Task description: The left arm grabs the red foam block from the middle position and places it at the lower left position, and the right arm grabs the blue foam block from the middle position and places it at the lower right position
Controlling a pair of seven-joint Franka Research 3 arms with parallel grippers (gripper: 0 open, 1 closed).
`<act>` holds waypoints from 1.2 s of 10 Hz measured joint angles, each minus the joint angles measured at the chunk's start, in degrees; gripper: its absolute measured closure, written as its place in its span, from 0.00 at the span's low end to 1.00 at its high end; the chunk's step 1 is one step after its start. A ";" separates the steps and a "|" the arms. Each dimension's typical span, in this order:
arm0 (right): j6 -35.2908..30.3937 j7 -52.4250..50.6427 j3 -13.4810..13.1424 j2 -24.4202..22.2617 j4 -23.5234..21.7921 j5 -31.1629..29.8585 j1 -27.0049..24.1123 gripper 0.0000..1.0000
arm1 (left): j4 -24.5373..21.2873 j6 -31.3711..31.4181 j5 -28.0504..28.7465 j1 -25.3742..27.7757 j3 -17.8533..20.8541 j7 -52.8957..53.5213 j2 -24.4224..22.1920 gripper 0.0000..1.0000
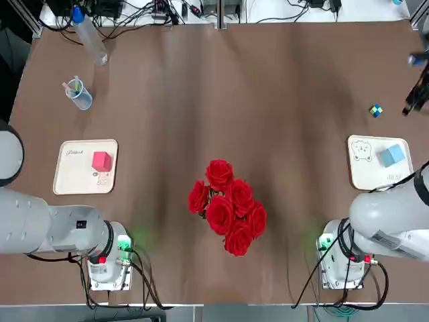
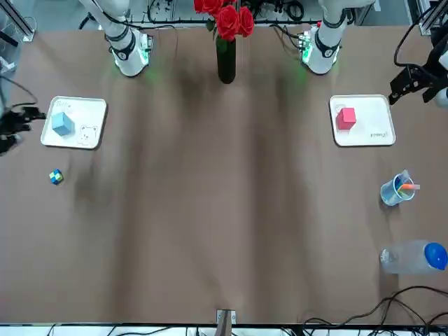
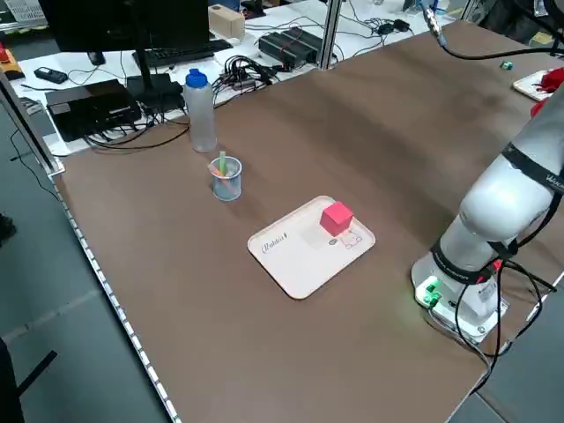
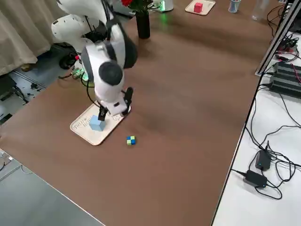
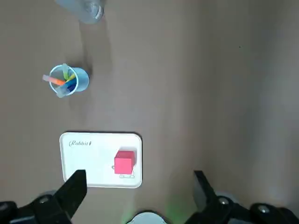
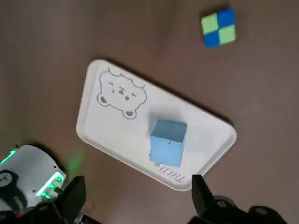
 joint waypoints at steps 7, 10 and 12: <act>-3.16 36.44 2.41 0.12 20.84 -0.02 20.93 0.00 | 0.08 -0.11 0.00 0.23 0.15 0.90 0.07 0.00; -3.35 45.73 6.24 -0.17 24.54 0.03 22.20 0.00 | 0.08 -0.15 0.00 0.21 0.06 0.90 0.37 0.00; -3.35 49.52 8.53 -2.12 25.32 0.17 22.23 0.00 | 0.08 -0.16 0.00 0.20 0.00 0.85 0.55 0.00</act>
